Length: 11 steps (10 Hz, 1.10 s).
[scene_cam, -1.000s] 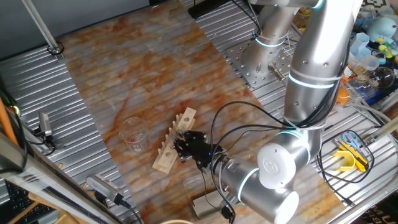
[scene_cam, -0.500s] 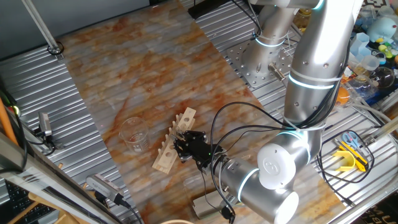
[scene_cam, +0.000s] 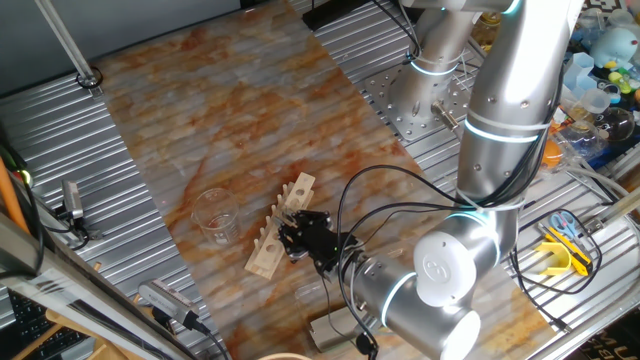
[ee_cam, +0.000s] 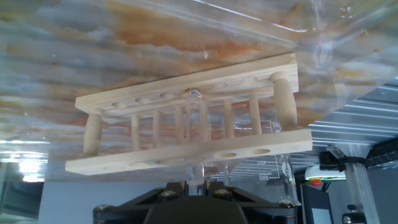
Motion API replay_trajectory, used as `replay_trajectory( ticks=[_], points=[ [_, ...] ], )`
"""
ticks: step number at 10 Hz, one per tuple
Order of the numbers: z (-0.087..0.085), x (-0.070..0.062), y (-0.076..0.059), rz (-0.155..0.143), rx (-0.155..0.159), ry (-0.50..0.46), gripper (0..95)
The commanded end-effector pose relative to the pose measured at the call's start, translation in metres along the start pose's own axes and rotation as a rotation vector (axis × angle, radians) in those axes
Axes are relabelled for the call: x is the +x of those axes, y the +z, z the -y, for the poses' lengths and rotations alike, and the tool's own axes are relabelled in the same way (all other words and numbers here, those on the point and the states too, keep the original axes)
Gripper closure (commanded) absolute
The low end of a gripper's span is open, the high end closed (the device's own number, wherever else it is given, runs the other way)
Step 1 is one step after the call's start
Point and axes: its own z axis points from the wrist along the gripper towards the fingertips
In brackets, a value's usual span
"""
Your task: Pour out the test tube
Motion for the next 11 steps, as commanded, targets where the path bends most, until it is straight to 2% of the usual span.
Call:
replay_trajectory(
  ticks=[1,7,11],
  points=[
    [0.0,0.0,-0.002,-0.004,-0.003,0.0,95.0],
    [-0.001,0.01,-0.005,-0.014,-0.001,-0.017,95.0],
    [0.003,0.029,-0.007,-0.003,-0.003,-0.027,95.0]
  ],
)
